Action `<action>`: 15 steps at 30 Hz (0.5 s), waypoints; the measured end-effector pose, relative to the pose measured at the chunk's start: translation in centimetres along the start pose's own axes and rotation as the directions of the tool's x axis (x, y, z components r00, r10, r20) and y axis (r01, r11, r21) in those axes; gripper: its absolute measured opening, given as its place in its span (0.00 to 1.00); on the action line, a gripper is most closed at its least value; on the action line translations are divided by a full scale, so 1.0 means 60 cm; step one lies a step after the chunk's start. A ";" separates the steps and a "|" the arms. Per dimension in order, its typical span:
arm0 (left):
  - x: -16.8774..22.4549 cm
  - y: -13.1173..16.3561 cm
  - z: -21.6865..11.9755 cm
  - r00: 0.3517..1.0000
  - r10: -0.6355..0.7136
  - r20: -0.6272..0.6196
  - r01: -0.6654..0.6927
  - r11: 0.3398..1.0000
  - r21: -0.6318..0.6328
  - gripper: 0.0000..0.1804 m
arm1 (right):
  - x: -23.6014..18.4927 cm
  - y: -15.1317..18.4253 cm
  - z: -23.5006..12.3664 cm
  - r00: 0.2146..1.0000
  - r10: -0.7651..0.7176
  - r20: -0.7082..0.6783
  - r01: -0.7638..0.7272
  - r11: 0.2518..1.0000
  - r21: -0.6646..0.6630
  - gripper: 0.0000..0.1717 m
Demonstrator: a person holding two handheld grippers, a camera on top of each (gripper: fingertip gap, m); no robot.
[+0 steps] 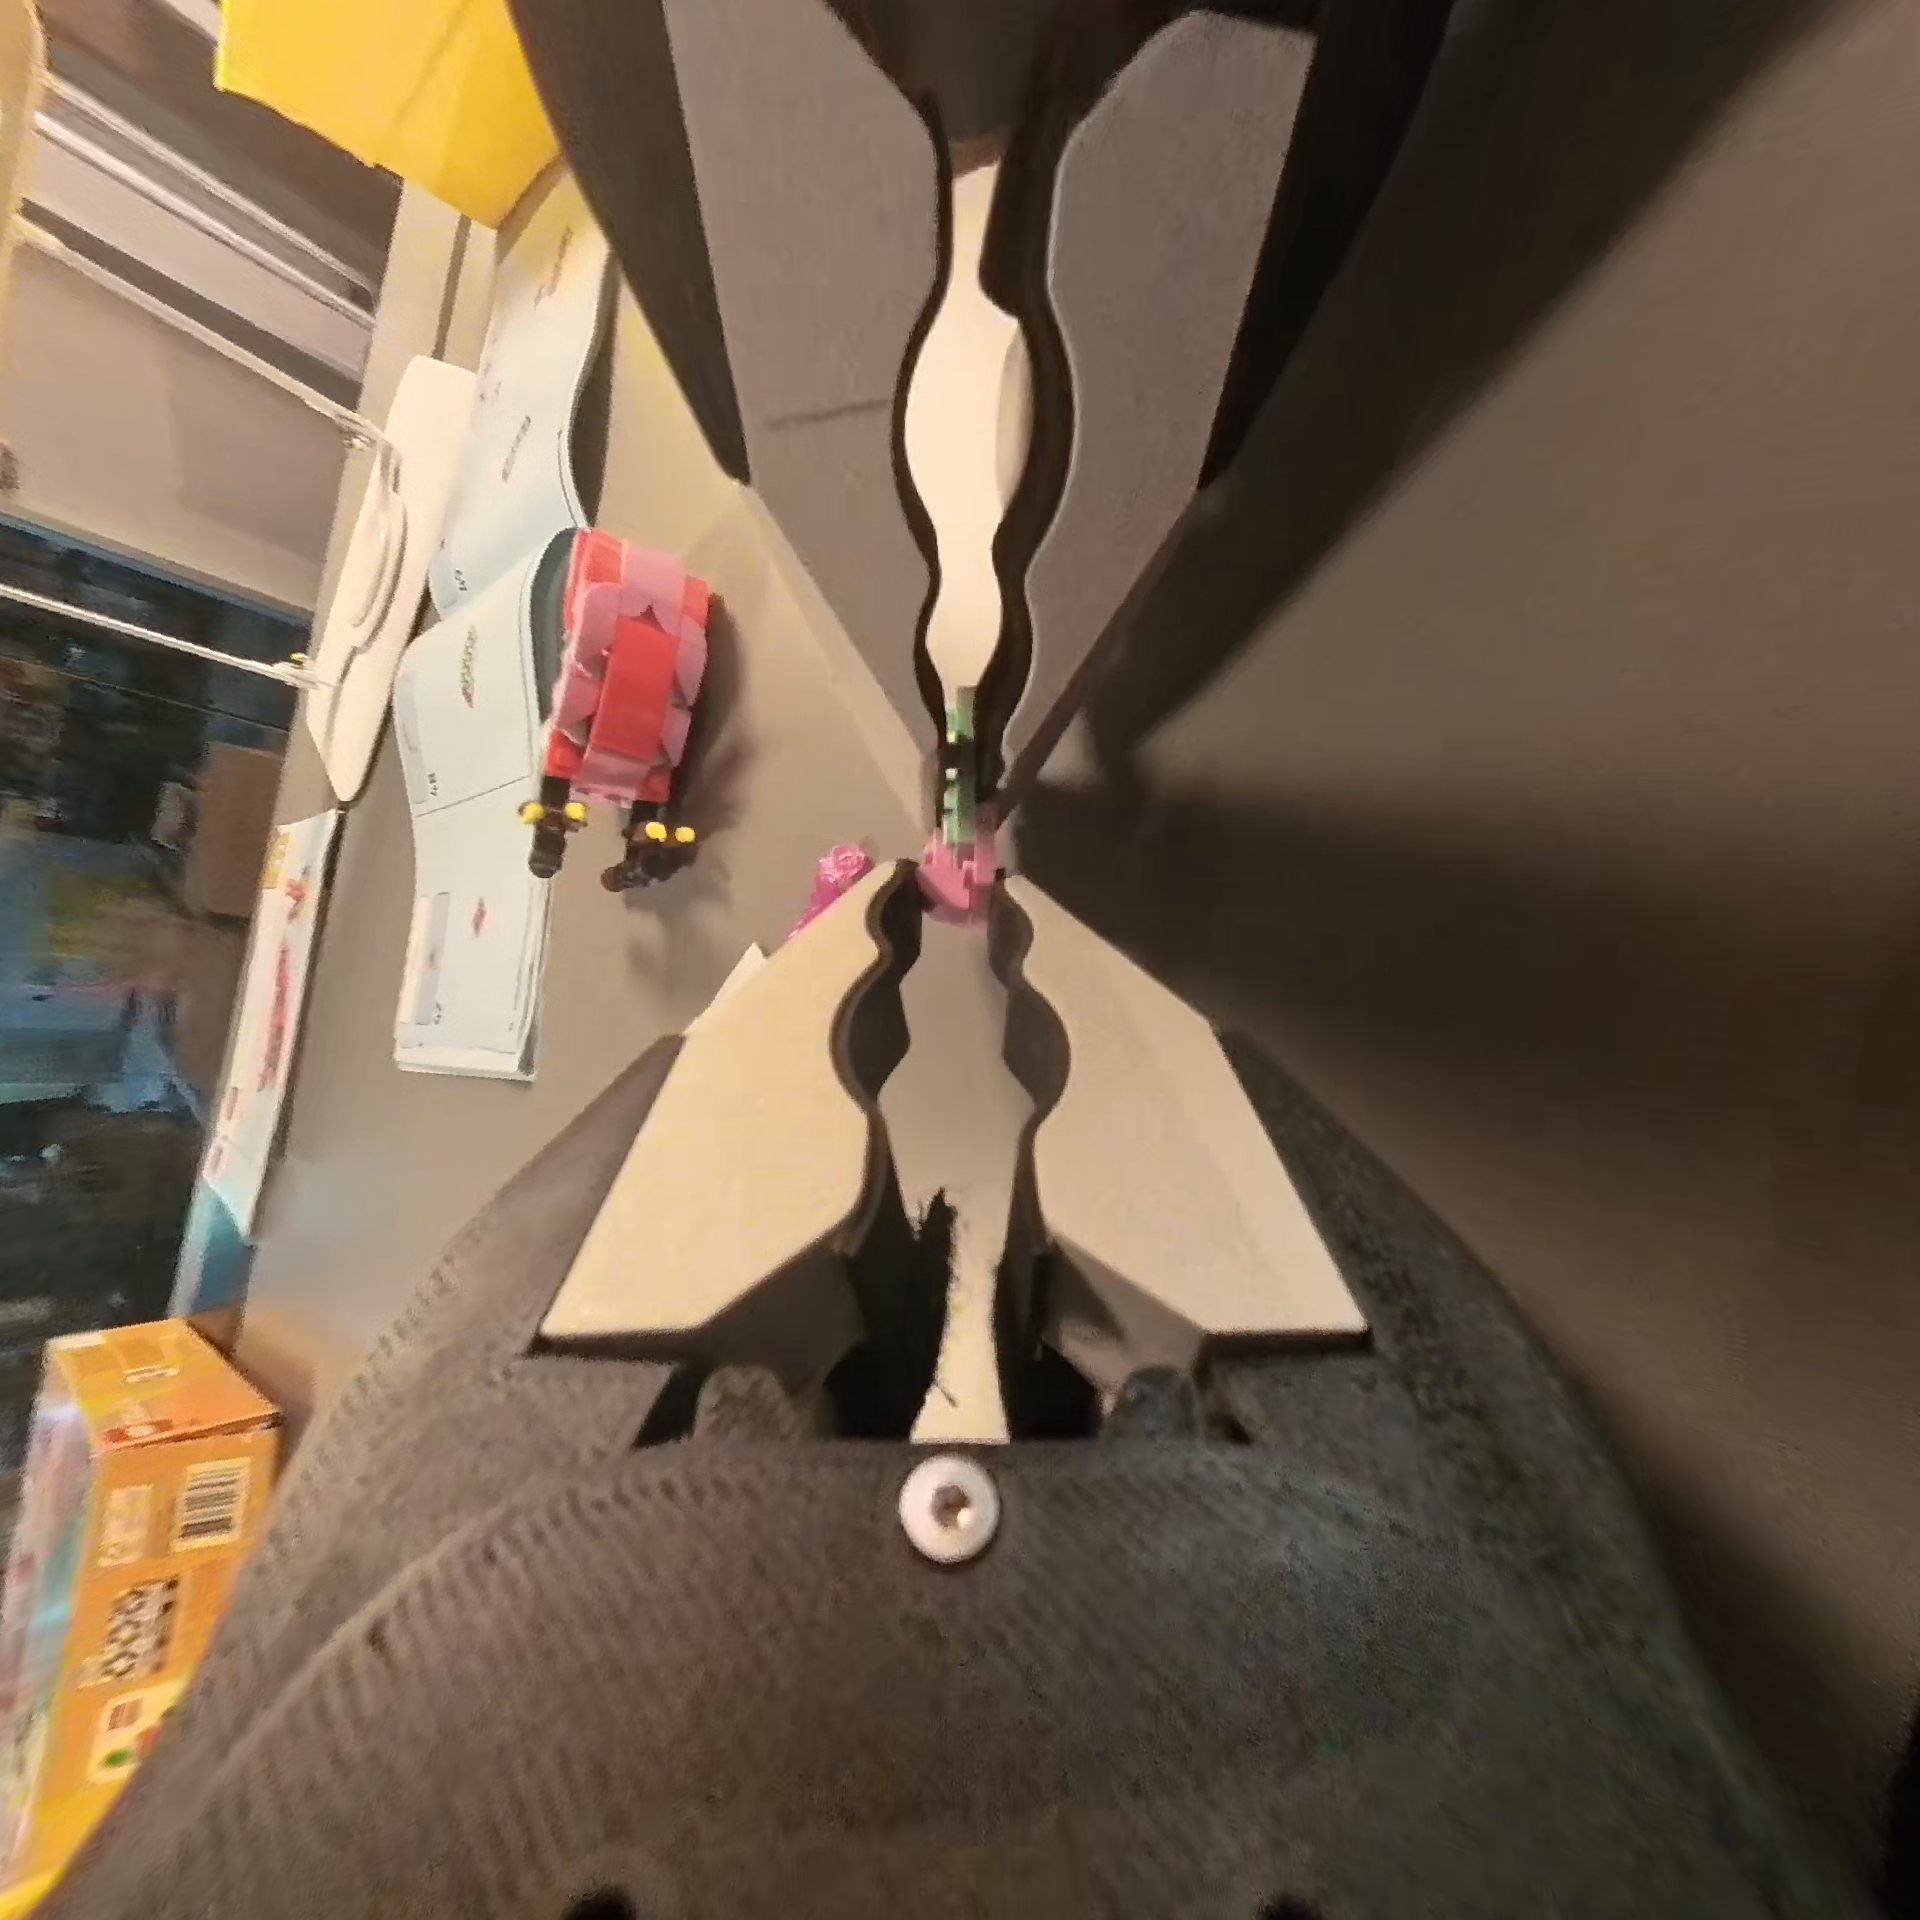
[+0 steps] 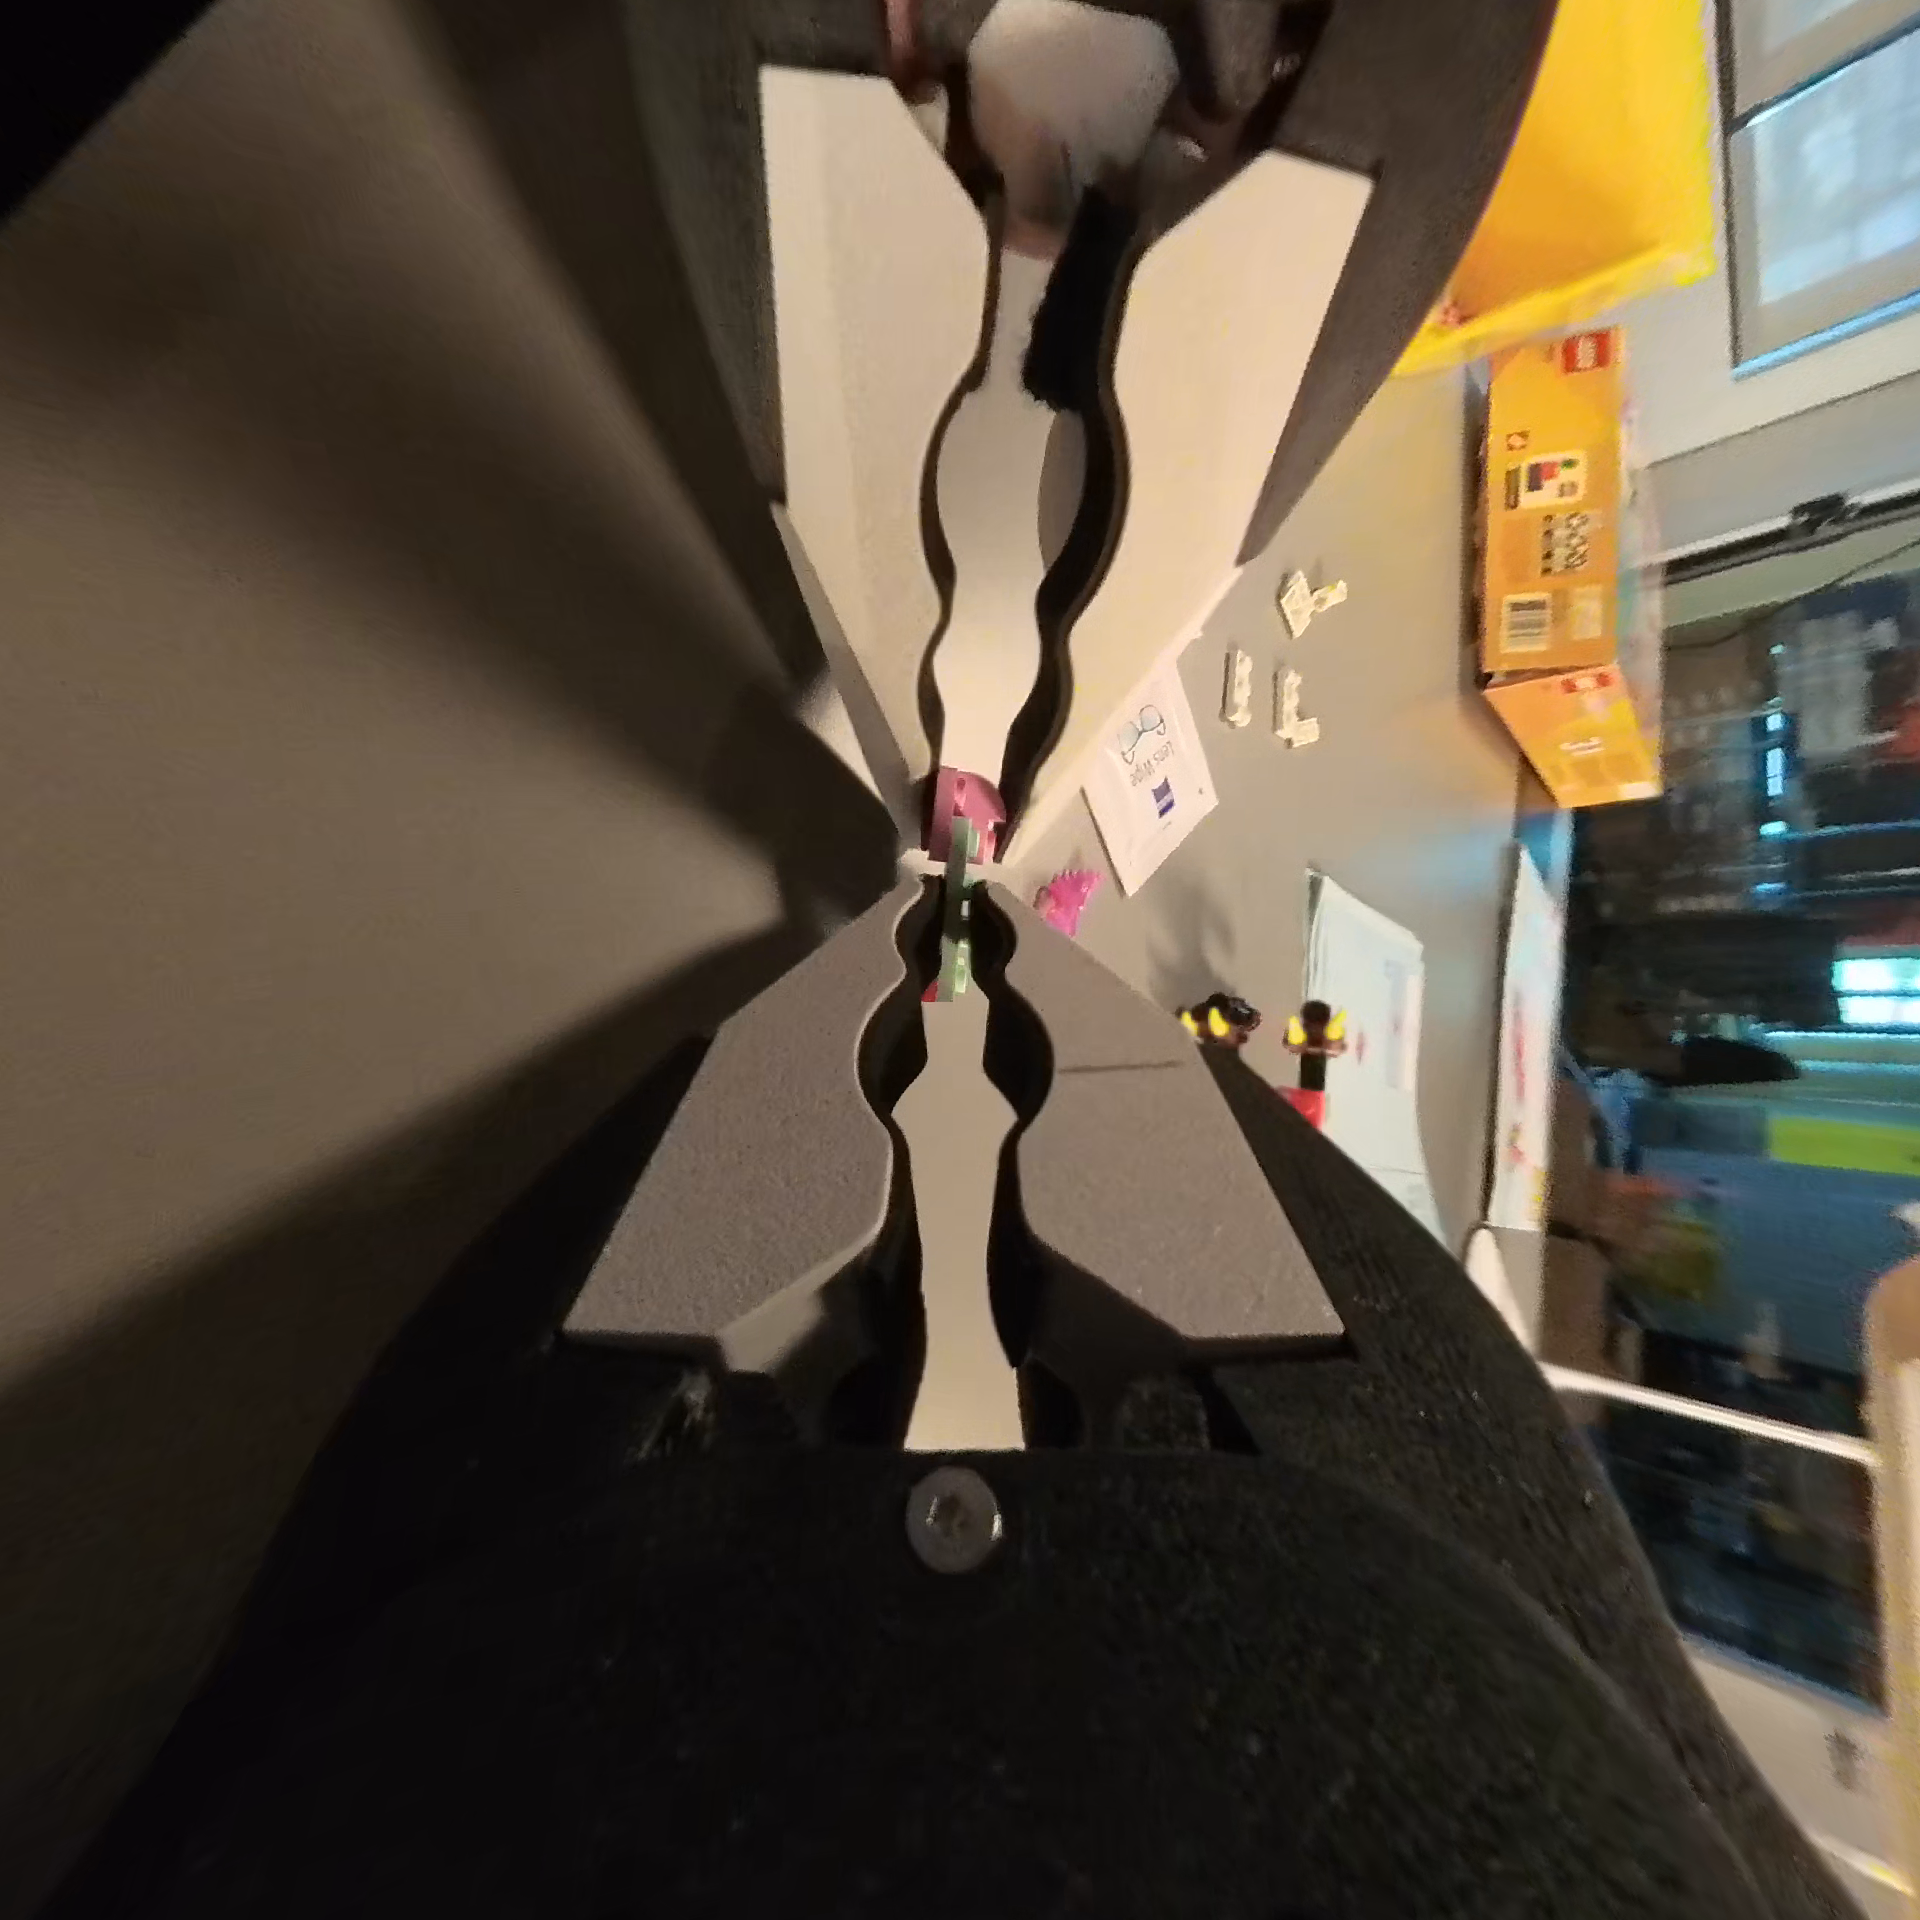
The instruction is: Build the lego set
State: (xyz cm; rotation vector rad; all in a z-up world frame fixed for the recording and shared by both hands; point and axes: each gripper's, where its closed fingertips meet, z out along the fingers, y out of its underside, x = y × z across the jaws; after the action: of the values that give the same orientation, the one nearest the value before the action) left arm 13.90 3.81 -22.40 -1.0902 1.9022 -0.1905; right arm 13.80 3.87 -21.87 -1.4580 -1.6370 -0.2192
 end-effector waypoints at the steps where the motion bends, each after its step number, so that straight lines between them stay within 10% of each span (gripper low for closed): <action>1: -0.001 0.001 -0.001 1.000 0.020 0.013 -0.020 1.000 -0.003 0.06 | 0.001 -0.001 0.001 0.999 -0.029 -0.014 0.029 1.000 -0.003 0.01; 8: 0.000 0.003 -0.005 0.997 0.067 0.025 -0.067 0.998 0.005 0.07 | 0.001 -0.007 0.004 0.995 -0.088 -0.043 0.088 0.996 -0.004 0.01; 15: -0.020 -0.002 -0.020 0.973 -0.232 -0.021 0.232 0.973 0.010 0.17 | 0.026 -0.016 -0.004 0.977 -0.137 -0.162 0.141 0.990 0.016 0.01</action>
State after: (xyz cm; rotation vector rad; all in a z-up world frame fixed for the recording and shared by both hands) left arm 13.31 4.30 -20.91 -1.3060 1.7857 -0.3451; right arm 13.25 4.54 -20.21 -1.2722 -1.6046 -0.3828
